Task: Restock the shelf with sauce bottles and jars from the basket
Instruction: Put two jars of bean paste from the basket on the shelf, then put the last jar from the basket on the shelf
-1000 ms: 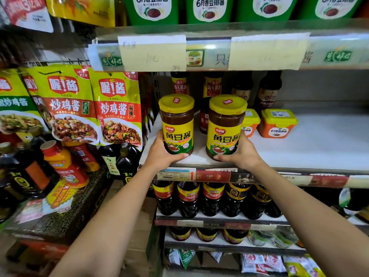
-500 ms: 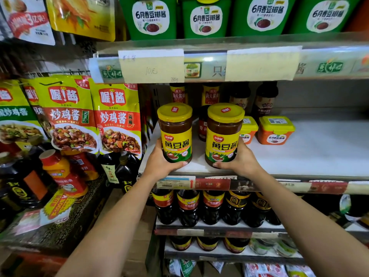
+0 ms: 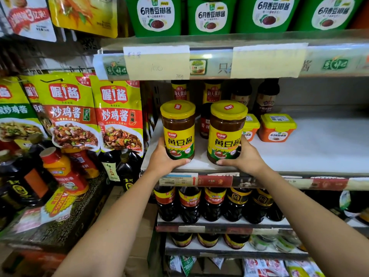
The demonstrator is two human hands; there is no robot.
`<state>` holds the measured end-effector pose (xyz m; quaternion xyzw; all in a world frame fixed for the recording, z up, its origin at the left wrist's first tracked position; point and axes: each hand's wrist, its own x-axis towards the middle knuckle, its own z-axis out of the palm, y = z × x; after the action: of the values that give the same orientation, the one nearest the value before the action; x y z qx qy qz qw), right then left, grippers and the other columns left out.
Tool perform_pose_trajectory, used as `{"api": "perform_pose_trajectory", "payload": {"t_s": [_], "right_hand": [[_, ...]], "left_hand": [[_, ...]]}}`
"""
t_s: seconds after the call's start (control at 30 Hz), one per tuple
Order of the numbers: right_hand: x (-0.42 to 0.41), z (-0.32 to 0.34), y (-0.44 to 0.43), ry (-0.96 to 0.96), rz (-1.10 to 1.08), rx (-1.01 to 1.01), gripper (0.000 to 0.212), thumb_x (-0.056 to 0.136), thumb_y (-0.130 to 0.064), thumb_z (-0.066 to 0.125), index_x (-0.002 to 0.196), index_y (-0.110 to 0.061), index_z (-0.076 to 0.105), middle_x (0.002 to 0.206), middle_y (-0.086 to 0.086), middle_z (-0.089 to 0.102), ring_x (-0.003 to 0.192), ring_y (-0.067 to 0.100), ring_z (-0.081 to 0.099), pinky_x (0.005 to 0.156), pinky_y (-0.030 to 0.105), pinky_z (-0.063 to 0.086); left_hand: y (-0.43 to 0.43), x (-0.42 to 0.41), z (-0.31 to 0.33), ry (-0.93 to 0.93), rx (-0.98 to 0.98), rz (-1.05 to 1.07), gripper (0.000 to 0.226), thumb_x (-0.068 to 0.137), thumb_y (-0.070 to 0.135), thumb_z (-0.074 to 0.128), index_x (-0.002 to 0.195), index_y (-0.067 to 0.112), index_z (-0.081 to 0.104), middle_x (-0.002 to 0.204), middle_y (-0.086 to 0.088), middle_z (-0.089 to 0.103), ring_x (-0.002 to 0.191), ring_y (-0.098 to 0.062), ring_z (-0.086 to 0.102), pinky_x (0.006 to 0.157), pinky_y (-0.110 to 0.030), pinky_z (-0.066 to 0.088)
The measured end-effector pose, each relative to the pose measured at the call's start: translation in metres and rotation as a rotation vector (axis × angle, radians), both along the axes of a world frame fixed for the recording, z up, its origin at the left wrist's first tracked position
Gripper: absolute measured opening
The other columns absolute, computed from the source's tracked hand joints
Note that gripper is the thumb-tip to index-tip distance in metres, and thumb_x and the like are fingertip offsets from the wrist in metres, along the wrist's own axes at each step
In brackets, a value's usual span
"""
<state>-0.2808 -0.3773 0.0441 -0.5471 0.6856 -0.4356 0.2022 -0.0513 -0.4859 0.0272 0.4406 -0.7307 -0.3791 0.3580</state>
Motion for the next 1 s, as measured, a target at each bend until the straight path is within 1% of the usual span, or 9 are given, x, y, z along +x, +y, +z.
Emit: {"api": "perform_pose_trajectory", "payload": {"t_s": [0.2,0.27,0.37,0.5,0.7,0.83,0.87,0.93,1.0], "right_hand": [[-0.002,0.002,0.038,-0.032,-0.036,-0.024,0.093,0.066,-0.034,0.079,0.141,-0.019,0.027,0.136,0.006,0.049,0.12,0.02,0.048,0.098,0.036,0.044],[-0.003,0.0,0.056,-0.054,-0.05,-0.053,0.078,0.071,-0.034,0.075,0.137,-0.019,0.035,0.131,0.006,0.051,0.115,0.016,0.049,0.093,0.03,0.043],[-0.002,-0.006,0.086,-0.079,-0.067,-0.123,0.065,0.073,-0.036,0.072,0.129,-0.018,0.045,0.125,0.001,0.054,0.113,0.014,0.051,0.092,0.028,0.043],[0.011,-0.019,0.113,-0.059,-0.028,-0.194,0.05,0.077,-0.032,0.069,0.121,-0.016,0.052,0.116,0.001,0.059,0.105,0.014,0.057,0.083,0.01,0.044],[0.063,-0.036,0.12,-0.014,0.34,-0.051,0.045,0.079,-0.035,0.066,0.12,-0.02,0.051,0.109,-0.01,0.057,0.1,0.003,0.055,0.085,0.014,0.041],[0.124,-0.066,0.121,-0.105,0.609,0.189,0.037,0.085,-0.031,0.061,0.119,-0.02,0.05,0.1,-0.013,0.057,0.095,0.004,0.057,0.072,0.004,0.043],[0.143,-0.076,0.121,-0.084,0.679,0.25,0.034,0.086,-0.031,0.059,0.117,-0.02,0.051,0.097,-0.012,0.057,0.093,0.003,0.057,0.071,0.003,0.042],[0.185,-0.096,0.119,-0.046,0.812,0.371,0.033,0.087,-0.029,0.059,0.116,-0.016,0.053,0.099,-0.004,0.059,0.094,0.009,0.059,0.077,0.009,0.044],[0.221,-0.114,0.116,-0.042,0.896,0.45,0.03,0.086,-0.027,0.06,0.112,-0.014,0.054,0.1,0.003,0.061,0.1,0.02,0.059,0.089,0.028,0.046]], "left_hand": [[0.021,0.016,0.002,0.022,0.073,-0.023,0.099,0.063,0.034,0.081,0.14,0.026,0.019,0.125,0.009,0.044,0.114,-0.006,0.042,0.098,-0.027,0.034],[0.031,0.025,0.0,0.085,0.121,0.054,0.081,0.072,0.029,0.075,0.137,0.015,0.029,0.126,0.003,0.045,0.118,-0.012,0.043,0.1,-0.03,0.035],[0.055,0.037,-0.002,0.266,0.111,0.231,0.034,0.08,0.014,0.067,0.111,0.007,0.054,0.118,-0.012,0.057,0.11,-0.023,0.056,0.091,-0.028,0.042],[0.094,0.057,-0.013,0.357,0.119,0.408,0.006,0.084,0.016,0.063,0.089,0.016,0.062,0.088,0.002,0.063,0.089,-0.015,0.059,0.082,-0.028,0.047],[0.17,0.103,-0.042,0.343,0.143,0.554,0.015,0.085,0.005,0.059,0.098,-0.002,0.062,0.084,-0.009,0.062,0.074,-0.013,0.056,0.064,-0.016,0.049],[0.245,0.176,-0.078,0.415,0.233,0.747,0.003,0.084,0.005,0.061,0.085,0.008,0.062,0.081,-0.012,0.06,0.076,-0.023,0.057,0.068,-0.034,0.05],[0.267,0.196,-0.089,0.439,0.264,0.814,0.008,0.084,0.005,0.061,0.081,0.012,0.061,0.076,-0.01,0.059,0.073,-0.021,0.057,0.066,-0.031,0.05],[0.312,0.238,-0.111,0.434,0.329,0.937,0.014,0.084,0.006,0.061,0.076,0.018,0.061,0.074,-0.006,0.059,0.072,-0.018,0.057,0.061,-0.023,0.05],[0.351,0.272,-0.129,0.375,0.387,1.028,0.017,0.084,0.006,0.061,0.075,0.02,0.061,0.076,-0.005,0.06,0.082,-0.024,0.058,0.07,-0.029,0.048]]}}
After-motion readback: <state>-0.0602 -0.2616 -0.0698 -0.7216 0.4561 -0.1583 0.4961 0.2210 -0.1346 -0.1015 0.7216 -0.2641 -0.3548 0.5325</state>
